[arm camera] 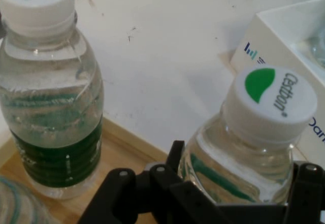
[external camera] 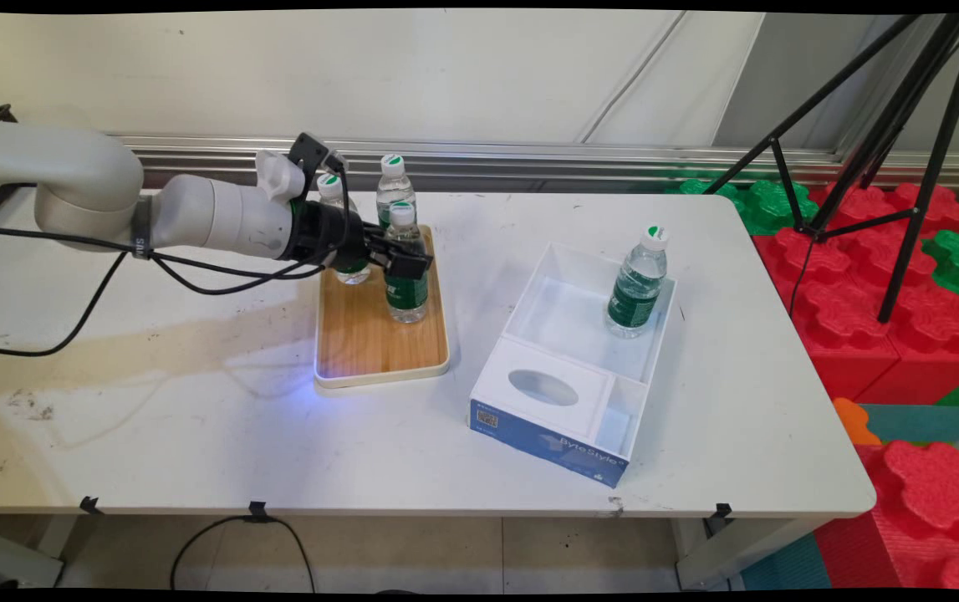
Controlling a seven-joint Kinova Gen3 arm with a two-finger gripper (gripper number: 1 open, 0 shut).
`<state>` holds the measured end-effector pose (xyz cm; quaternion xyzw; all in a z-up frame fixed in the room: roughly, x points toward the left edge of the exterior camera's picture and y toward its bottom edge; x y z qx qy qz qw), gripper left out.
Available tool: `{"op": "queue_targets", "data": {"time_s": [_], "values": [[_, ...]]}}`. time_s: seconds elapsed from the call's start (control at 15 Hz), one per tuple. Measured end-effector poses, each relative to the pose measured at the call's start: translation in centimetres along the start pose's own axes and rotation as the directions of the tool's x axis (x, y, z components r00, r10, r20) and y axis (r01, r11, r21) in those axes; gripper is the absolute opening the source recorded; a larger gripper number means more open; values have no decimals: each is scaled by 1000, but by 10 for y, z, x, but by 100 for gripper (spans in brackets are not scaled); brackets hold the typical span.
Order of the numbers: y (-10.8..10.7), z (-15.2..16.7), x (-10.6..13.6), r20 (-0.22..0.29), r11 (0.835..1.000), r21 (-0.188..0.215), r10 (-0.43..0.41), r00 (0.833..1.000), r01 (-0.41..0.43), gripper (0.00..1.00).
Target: Place the picked object on the tray
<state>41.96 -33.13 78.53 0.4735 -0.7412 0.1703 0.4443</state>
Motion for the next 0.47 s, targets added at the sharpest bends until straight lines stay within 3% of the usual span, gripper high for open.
{"op": "queue_targets", "data": {"time_s": [0.13, 0.2, 0.47], "values": [[0, 2, -3, -1, 1000, -1, 6, 1000, -6, 0], [1, 2, -4, 0, 1000, -4, 11, 1000, -11, 100], [2, 1, -10, 7, 999, -18, 38, 999, -38, 100]]}}
